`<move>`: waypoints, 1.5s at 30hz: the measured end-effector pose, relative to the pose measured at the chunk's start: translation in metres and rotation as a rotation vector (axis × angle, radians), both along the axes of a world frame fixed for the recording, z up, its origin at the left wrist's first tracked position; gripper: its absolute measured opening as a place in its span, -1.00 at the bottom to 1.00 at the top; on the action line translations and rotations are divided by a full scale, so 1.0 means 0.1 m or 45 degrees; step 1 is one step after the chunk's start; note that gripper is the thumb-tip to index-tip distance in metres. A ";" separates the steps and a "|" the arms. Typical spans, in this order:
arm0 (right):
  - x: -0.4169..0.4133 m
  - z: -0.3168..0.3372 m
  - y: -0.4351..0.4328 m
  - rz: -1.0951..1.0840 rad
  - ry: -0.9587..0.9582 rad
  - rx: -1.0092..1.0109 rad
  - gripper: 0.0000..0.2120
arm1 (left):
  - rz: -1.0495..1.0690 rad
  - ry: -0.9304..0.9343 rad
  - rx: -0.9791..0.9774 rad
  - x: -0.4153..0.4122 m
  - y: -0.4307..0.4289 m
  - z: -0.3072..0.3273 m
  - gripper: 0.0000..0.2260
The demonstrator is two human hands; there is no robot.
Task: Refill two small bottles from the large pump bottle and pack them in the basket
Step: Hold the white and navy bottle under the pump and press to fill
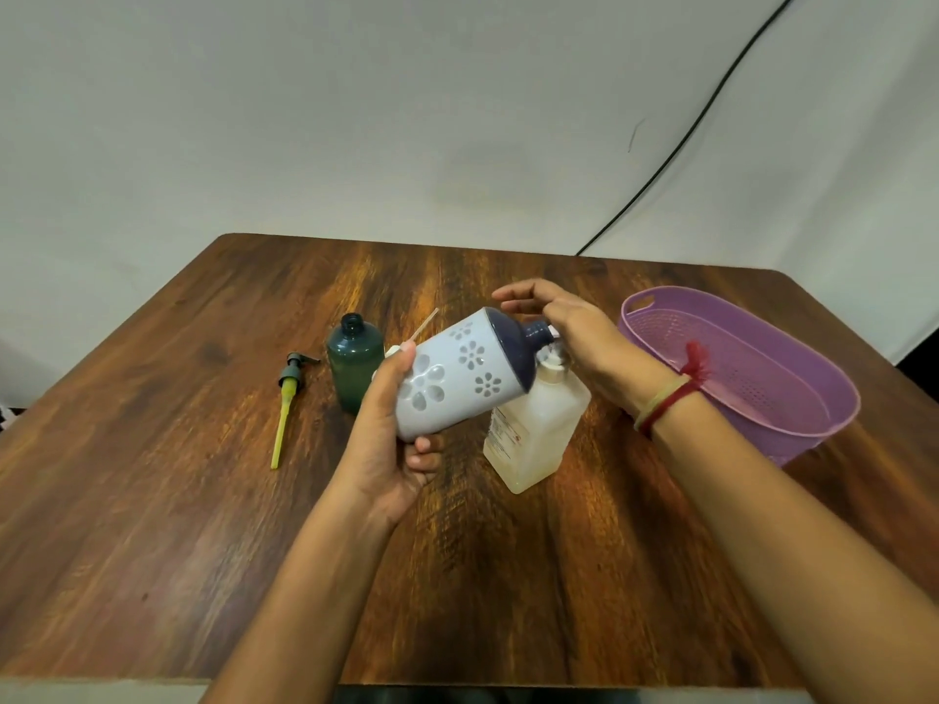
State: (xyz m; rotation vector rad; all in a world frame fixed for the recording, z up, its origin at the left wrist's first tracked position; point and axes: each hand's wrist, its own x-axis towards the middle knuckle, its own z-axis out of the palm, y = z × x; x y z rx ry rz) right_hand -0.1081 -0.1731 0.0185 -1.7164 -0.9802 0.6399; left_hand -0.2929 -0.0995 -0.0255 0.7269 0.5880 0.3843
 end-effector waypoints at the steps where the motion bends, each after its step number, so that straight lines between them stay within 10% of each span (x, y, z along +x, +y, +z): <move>1: -0.01 -0.02 0.01 -0.018 -0.010 0.020 -0.63 | 0.005 0.005 -0.008 0.01 0.00 -0.01 -0.64; 45: -0.06 0.04 -0.01 -0.053 -0.015 -0.039 -0.70 | 0.000 -0.014 0.037 0.01 -0.02 0.02 -0.66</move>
